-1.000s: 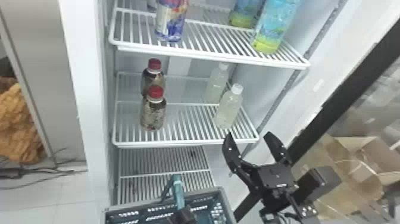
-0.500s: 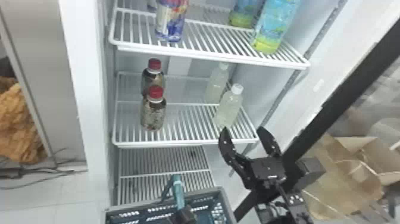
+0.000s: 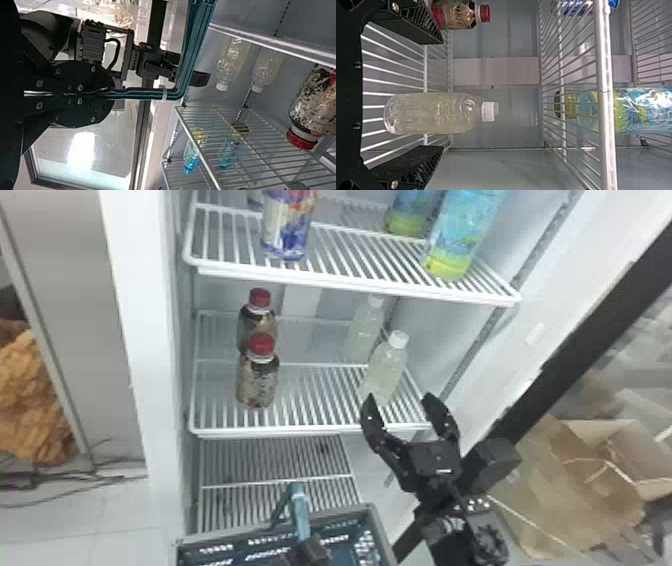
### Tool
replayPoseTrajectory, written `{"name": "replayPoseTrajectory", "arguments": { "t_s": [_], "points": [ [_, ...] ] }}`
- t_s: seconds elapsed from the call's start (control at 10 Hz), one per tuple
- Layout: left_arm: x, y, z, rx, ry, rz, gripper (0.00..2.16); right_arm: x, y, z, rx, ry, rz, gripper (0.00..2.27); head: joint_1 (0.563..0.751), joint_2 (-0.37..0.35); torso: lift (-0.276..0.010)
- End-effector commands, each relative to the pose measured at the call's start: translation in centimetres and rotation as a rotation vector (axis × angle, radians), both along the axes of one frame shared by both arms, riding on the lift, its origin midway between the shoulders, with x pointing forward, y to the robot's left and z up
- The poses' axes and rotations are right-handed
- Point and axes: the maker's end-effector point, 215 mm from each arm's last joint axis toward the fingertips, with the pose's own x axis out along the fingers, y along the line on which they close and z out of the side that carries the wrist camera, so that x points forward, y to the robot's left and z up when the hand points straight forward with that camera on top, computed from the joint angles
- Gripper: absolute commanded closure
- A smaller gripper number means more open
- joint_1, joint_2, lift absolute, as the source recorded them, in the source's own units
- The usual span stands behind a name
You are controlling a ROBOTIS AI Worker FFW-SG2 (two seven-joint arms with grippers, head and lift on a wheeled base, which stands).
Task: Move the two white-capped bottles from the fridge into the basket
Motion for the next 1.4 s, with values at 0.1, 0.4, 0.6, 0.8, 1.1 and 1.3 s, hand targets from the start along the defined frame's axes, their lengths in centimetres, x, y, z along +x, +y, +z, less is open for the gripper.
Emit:
{"name": "replayPoseTrajectory", "arguments": {
  "t_s": [0.1,0.4,0.6,0.8,1.1,1.3],
  "points": [
    [-0.1,0.0,0.0,0.001,0.0,-0.003,1.12,1.5,-0.6,-0.2,-0.025,-0.009,-0.01,0.1,0.695,-0.35,-0.26],
    [-0.1,-0.2,0.1,-0.002,-0.002,-0.007,1.12,3.6,-1.4,0.0,-0.054,-0.022,-0.038,0.1,0.695,-0.35,-0.26],
    [0.0,-0.2,0.2,-0.002,-0.004,-0.007,1.12,5.0,-2.0,-0.2,-0.067,-0.021,-0.058,0.1,0.695,-0.35,-0.26],
    [0.0,-0.2,0.2,-0.002,-0.006,-0.009,1.12,6.1,-2.4,-0.4,-0.084,-0.02,-0.07,0.1,0.695,-0.35,-0.26],
    [0.0,-0.2,0.2,-0.001,-0.006,-0.009,1.12,7.3,-2.7,-1.0,-0.081,-0.01,-0.075,0.1,0.695,-0.35,-0.26],
    [0.0,-0.3,0.3,-0.001,-0.007,-0.011,1.12,8.3,-3.0,-0.7,-0.09,-0.015,-0.082,0.13,0.695,-0.35,-0.26]
  ]
}}
